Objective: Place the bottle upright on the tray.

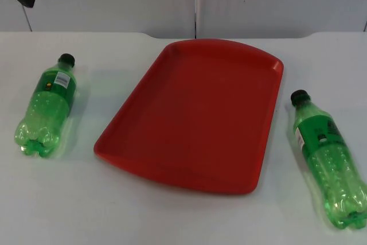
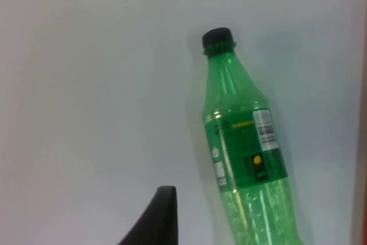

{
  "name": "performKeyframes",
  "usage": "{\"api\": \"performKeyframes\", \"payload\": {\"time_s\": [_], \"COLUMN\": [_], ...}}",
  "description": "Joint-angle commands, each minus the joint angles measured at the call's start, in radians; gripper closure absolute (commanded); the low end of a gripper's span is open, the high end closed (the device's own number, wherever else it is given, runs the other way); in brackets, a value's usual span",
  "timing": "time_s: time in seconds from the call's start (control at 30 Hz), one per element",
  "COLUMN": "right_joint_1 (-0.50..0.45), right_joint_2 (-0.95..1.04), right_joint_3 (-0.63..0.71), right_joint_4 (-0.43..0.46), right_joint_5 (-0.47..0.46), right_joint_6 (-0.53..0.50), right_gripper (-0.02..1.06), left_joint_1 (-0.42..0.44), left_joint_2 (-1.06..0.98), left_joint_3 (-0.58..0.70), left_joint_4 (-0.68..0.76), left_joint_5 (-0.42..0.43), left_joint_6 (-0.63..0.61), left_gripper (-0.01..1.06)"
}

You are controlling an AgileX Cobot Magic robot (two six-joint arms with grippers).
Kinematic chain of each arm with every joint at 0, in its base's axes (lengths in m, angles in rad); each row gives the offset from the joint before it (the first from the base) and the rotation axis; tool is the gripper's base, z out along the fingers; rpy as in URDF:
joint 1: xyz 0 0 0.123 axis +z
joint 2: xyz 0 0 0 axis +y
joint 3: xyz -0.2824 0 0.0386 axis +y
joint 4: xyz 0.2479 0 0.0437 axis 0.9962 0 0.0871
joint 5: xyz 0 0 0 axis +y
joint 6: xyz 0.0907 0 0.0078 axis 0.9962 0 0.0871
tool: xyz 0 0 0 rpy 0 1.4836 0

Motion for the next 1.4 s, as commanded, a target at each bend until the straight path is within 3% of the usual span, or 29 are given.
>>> {"api": "performKeyframes", "payload": {"time_s": [0.0, 0.13, 0.4, 0.73, 0.97, 1.1, 1.37], "right_joint_1": [-0.006, -0.006, -0.006, -0.006, -0.006, -0.006, -0.006], "right_joint_2": [-0.003, -0.003, -0.003, -0.003, -0.003, -0.003, -0.003], "right_joint_3": [0.002, 0.002, 0.002, 0.002, 0.002, 0.002, 0.002], "right_joint_4": [0.001, 0.001, 0.003, 0.003, 0.003, 0.003, 0.003], "right_joint_5": [-0.005, -0.005, -0.005, -0.005, -0.005, -0.005, -0.005], "right_joint_6": [0.001, 0.001, 0.001, 0.001, 0.001, 0.001, 0.001], "right_gripper": [-0.01, -0.01, -0.01, -0.01, -0.01, -0.01, -0.01], "left_joint_1": [0.061, 0.101, 0.091, 0.012, -0.038, -0.066, -0.065], "left_joint_2": [0.067, 0.142, 0.283, 0.441, 0.49, 0.535, 0.574], "left_joint_3": [-0.038, -0.09, -0.225, -0.4, -0.404, -0.415, -0.415], "left_joint_4": [-0.167, -0.211, -0.203, 0.025, 0.055, 0.142, 0.143], "left_joint_5": [0.028, 0.076, 0.138, 0.169, 0.161, 0.164, 0.173], "left_joint_6": [0.112, 0.13, 0.091, -0.098, -0.11, -0.183, -0.2], "left_gripper": [0.0, 0.0, 0.0, 0.0, 0.0, 0.0, 0.0]}}
